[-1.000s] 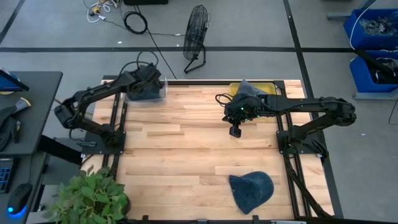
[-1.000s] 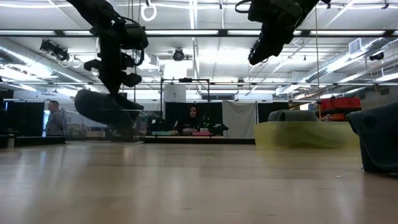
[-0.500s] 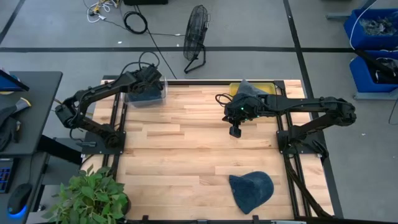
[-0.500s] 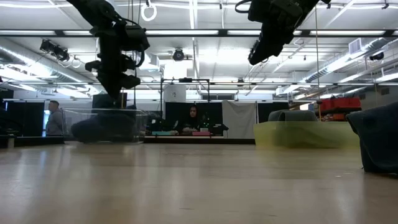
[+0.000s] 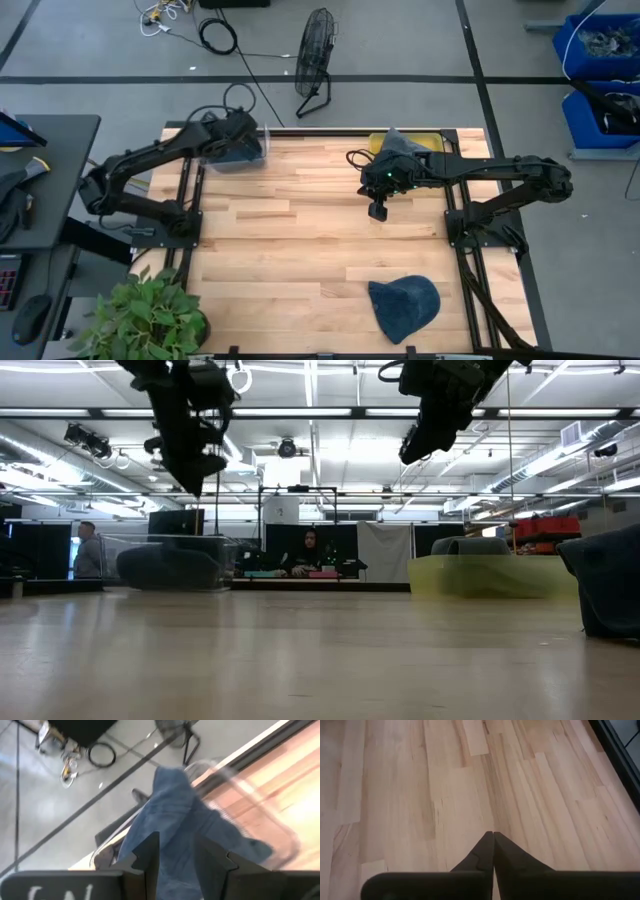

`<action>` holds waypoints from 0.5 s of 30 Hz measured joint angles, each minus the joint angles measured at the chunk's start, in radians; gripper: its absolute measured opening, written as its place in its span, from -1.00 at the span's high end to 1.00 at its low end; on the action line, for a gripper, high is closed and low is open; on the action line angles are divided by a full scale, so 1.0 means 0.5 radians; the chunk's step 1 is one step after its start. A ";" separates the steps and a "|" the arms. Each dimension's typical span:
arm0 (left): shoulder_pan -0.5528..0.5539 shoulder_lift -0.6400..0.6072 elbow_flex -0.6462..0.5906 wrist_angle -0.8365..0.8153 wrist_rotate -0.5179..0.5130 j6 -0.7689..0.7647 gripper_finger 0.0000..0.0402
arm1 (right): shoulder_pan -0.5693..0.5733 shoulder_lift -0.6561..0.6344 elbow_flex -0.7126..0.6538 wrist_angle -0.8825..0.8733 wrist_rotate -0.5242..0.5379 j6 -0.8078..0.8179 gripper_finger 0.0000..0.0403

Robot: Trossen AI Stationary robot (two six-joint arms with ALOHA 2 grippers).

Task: Pick & Place hat
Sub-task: Put the blue cap into the transparent bin

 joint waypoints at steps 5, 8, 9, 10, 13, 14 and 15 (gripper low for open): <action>-0.141 -0.088 0.001 0.039 0.000 0.004 0.44 | 0.000 0.000 0.000 -0.014 -0.002 0.009 0.73; -0.212 -0.105 0.001 0.087 0.000 0.068 0.44 | 0.000 0.000 0.000 -0.092 -0.020 0.142 0.58; -0.235 -0.105 0.001 0.103 0.001 0.102 0.44 | 0.000 0.000 0.000 -0.134 -0.053 0.205 0.53; -0.254 -0.105 0.001 0.125 0.002 0.123 0.44 | 0.000 0.000 0.000 -0.182 -0.105 0.265 0.48; -0.300 -0.105 0.001 0.180 0.003 0.155 0.44 | 0.037 0.000 0.000 -0.360 -0.250 0.524 0.36; -0.312 -0.105 0.001 0.194 0.002 0.155 0.44 | 0.066 0.000 0.000 -0.407 -0.278 0.643 0.32; -0.321 -0.105 0.001 0.205 0.002 0.155 0.44 | 0.102 0.000 0.000 -0.448 -0.310 0.770 0.30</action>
